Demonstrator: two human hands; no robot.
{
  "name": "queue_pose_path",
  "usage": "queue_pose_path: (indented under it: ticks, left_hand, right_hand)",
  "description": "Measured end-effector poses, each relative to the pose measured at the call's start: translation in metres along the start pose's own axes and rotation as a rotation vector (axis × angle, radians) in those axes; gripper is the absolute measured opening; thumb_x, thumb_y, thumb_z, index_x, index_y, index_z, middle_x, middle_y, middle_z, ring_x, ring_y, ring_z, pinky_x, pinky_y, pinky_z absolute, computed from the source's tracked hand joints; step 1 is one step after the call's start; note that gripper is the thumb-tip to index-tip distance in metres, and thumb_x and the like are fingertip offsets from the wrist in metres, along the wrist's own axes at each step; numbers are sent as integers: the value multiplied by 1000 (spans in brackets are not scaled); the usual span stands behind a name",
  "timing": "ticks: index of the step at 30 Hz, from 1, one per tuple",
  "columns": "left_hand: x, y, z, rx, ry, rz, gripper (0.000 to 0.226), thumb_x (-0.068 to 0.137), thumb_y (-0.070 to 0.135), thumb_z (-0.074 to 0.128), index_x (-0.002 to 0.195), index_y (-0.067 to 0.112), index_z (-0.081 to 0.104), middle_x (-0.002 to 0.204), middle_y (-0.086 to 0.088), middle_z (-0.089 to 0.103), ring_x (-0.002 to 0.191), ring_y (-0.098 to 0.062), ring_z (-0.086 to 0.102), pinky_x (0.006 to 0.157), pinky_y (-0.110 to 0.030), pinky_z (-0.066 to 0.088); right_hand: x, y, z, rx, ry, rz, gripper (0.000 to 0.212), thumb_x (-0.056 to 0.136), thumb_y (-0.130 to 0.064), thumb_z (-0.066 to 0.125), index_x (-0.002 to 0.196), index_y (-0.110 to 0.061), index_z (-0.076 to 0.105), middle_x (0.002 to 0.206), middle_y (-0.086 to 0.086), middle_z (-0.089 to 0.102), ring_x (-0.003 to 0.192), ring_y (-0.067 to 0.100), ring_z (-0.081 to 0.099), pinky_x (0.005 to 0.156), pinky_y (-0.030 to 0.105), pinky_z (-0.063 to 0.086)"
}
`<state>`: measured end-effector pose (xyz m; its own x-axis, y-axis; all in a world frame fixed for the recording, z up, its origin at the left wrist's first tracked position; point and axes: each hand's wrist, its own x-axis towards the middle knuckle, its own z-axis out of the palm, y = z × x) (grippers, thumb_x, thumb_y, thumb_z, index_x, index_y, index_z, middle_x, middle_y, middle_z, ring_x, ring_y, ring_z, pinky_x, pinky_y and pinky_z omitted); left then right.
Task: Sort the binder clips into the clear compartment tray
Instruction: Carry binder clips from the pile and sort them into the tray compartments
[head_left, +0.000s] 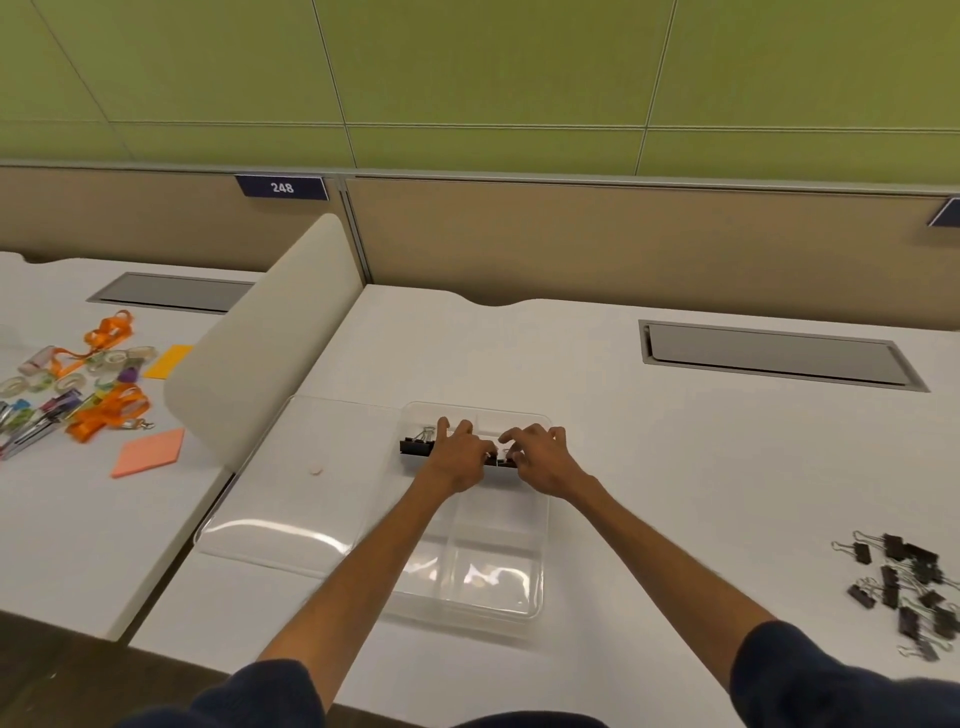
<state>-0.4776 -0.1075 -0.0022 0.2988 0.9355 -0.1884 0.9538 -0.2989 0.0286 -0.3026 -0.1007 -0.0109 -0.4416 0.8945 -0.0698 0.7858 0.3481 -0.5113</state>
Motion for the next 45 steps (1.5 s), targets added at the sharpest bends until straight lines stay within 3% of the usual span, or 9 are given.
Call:
queue_pose_path:
  ticks: [6,11,22,27,34,39,45]
  left_hand:
    - [-8,3,5,-41,125,-26,47,89,7,44,130,28,51,126,0,60,139,-20,28,107,-54,17]
    - [-3,26,-3,-149,337,-59,47,81,-1,48,121,22,53,102,0,65,111,-23,52,93,-39,31]
    - [32,129,3,-235,503,-36,14,88,12,51,98,16,60,88,1,64,89,-24,57,74,-39,41]
    - [52,191,11,-315,454,90,18,91,15,51,106,16,60,101,0,63,99,-24,55,81,-38,42]
    - [60,263,23,-432,258,173,28,99,23,41,123,17,52,115,-3,57,109,-22,53,92,-37,38]
    - [67,312,27,-445,187,220,29,99,26,40,124,17,50,114,-2,57,109,-22,54,92,-37,38]
    - [79,373,27,-471,135,268,29,99,35,43,122,20,51,113,0,58,109,-19,55,92,-36,39]
  right_hand:
    - [-11,5,-6,37,180,-4,51,79,6,41,117,-21,60,107,-5,66,115,15,46,93,36,26]
    - [-25,25,-17,15,306,39,44,84,4,43,116,-21,60,113,-4,63,112,19,49,90,38,32]
    - [-98,103,-54,27,445,239,37,88,1,45,115,-21,60,114,-3,59,112,19,50,84,39,34]
    - [-153,153,-74,19,488,361,35,89,-1,46,115,-20,60,113,-4,60,109,19,51,85,40,35]
    - [-223,209,-99,19,539,532,32,91,-5,46,116,-19,59,112,-3,60,110,20,50,89,41,35]
    - [-269,245,-111,36,587,621,30,90,-5,47,113,-18,62,109,-1,63,108,23,54,87,43,41]
    - [-308,287,-129,-5,565,745,30,94,-9,42,116,-19,59,116,0,60,112,23,51,88,42,36]
